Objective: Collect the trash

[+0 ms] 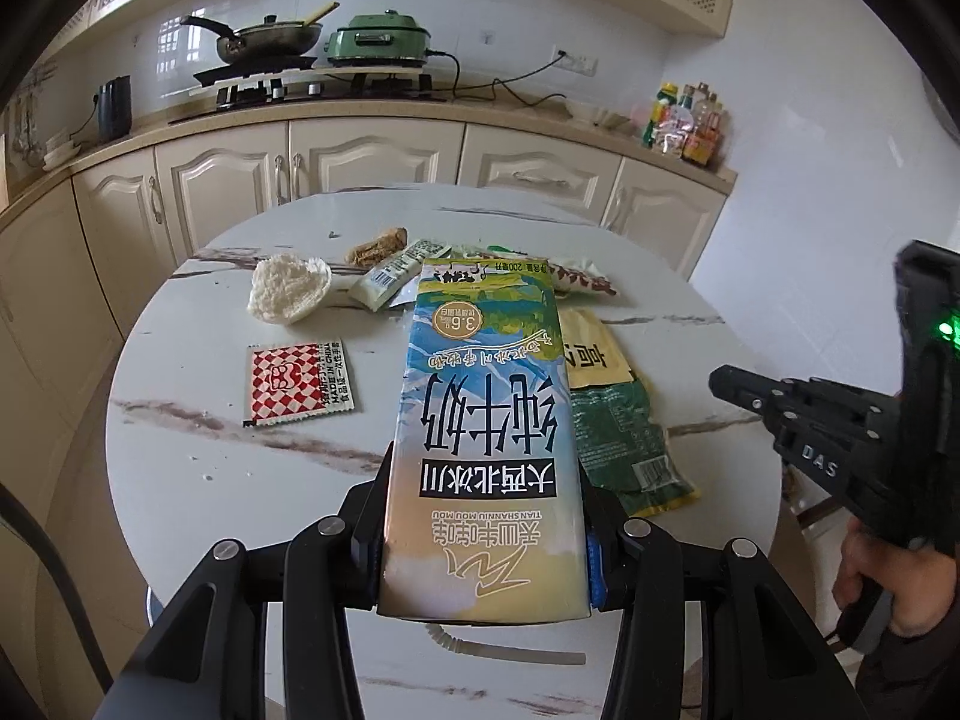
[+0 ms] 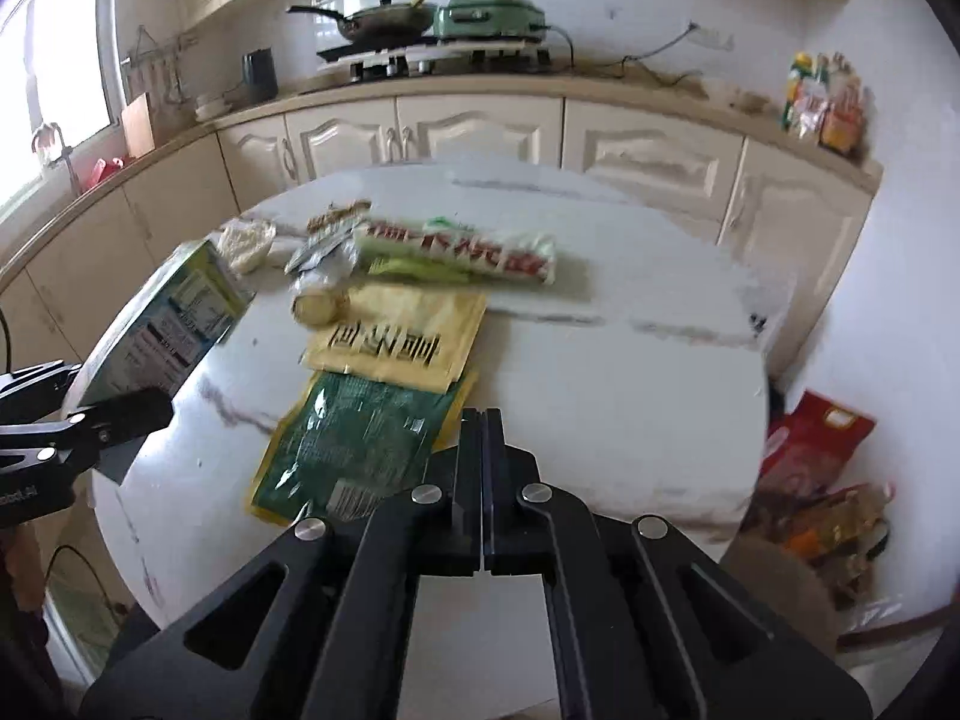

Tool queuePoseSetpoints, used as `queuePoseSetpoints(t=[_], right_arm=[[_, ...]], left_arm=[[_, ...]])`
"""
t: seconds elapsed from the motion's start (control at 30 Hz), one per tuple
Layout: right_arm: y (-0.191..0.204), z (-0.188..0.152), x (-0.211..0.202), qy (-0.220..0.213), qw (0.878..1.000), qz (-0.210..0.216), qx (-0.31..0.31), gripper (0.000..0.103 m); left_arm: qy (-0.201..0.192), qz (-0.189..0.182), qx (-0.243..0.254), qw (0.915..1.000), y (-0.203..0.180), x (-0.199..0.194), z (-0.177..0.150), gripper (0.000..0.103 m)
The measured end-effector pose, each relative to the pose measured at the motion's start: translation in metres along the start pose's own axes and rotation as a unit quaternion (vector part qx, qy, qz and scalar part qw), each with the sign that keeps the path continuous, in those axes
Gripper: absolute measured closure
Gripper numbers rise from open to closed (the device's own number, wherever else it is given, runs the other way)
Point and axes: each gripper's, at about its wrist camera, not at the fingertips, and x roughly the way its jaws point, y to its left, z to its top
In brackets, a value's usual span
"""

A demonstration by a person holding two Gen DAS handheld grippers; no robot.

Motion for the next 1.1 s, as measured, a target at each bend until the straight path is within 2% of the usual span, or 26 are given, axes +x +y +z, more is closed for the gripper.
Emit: queuePoseSetpoints(t=[0.1,0.17,0.2,0.23,0.3,0.37,0.4,0.5,0.6,0.67,0.73,0.77,1.1], right_arm=[[0.002,0.000,0.012,0.020,0.999,0.034,0.025,0.101],[0.013,-0.004,0.016,0.025,0.998,0.052,0.036,0.076],[0.020,-0.005,0.017,0.026,0.998,0.050,0.032,0.040],[0.033,-0.007,0.019,0.026,0.999,0.041,0.016,0.023],[0.049,-0.010,0.016,0.022,0.999,0.030,-0.010,0.027],[0.061,-0.010,0.023,0.036,0.998,0.038,-0.024,0.029],[0.066,-0.009,0.029,0.043,0.998,0.025,-0.034,0.029],[0.064,-0.008,0.038,0.052,0.997,0.015,-0.046,0.033],[0.060,-0.008,0.046,0.057,0.996,0.022,-0.067,0.031],[0.056,-0.009,0.047,0.055,0.996,0.039,-0.061,0.034],[0.055,-0.011,0.046,0.051,0.996,0.041,-0.062,0.045],[0.056,-0.012,0.044,0.049,0.996,0.042,-0.063,0.046],[0.058,-0.020,0.030,0.031,0.998,0.032,-0.054,0.048]], left_arm=[[0.012,0.001,-0.004,0.9999,0.005,0.004,-0.005,0.059],[0.013,0.005,-0.007,0.9999,0.006,0.004,-0.008,0.059],[0.016,0.003,-0.005,0.9999,0.007,0.004,-0.010,0.059],[0.016,0.004,-0.005,0.9999,0.008,0.003,-0.011,0.059],[0.014,0.007,-0.006,0.9999,0.012,-0.001,-0.012,0.059],[0.011,0.008,-0.010,0.9999,0.017,-0.005,-0.014,0.059],[0.009,0.011,-0.010,0.9998,0.020,-0.008,-0.014,0.059],[0.007,0.011,-0.011,0.9999,0.025,-0.015,-0.019,0.059],[0.008,0.008,-0.013,0.9999,0.027,-0.017,-0.022,0.059],[0.011,0.006,-0.014,0.9998,0.027,-0.015,-0.022,0.059],[0.013,0.001,-0.012,0.9998,0.027,-0.013,-0.022,0.059],[0.013,0.002,-0.012,0.9998,0.027,-0.013,-0.022,0.059],[0.014,-0.003,-0.003,0.9999,0.022,-0.011,-0.020,0.059]])
